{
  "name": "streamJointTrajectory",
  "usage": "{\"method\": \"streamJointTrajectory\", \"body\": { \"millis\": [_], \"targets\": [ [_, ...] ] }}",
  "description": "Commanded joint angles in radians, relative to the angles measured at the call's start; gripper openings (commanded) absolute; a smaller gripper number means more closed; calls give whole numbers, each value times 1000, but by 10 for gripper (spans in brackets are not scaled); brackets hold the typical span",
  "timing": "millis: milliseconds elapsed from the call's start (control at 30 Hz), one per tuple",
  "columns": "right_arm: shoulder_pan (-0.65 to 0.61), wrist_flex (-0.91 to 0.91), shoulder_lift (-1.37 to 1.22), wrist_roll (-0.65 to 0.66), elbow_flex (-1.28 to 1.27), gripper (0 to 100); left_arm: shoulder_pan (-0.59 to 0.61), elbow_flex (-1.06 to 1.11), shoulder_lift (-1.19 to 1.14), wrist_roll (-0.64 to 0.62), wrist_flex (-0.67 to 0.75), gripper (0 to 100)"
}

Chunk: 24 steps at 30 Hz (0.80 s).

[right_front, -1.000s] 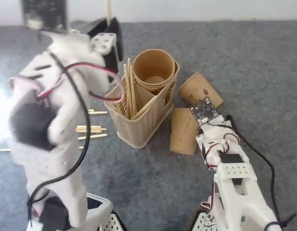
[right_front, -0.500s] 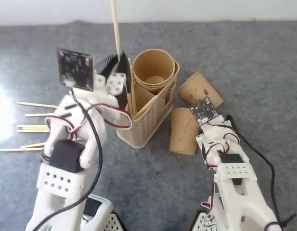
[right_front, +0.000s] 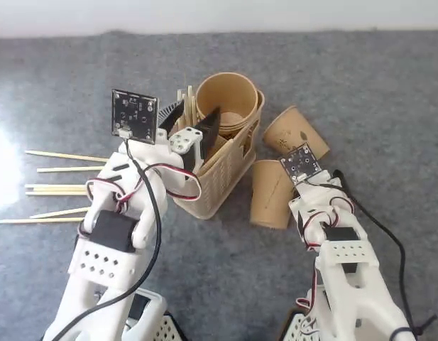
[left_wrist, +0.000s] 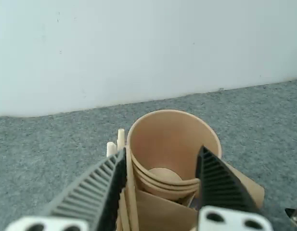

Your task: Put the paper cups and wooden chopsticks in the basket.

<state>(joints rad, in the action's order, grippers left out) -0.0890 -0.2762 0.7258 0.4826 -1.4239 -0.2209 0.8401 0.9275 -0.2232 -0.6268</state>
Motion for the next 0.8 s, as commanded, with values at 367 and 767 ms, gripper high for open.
{"method": "streamJointTrajectory", "body": {
  "millis": [367, 767],
  "targets": [
    [-5, 19, 22, 9, 15, 292, 500, 87, 476, 173, -404, 236],
    [191, -536, 223, 101, 382, 292, 644, 576, 678, 267, -410, 236]
  ]
}}
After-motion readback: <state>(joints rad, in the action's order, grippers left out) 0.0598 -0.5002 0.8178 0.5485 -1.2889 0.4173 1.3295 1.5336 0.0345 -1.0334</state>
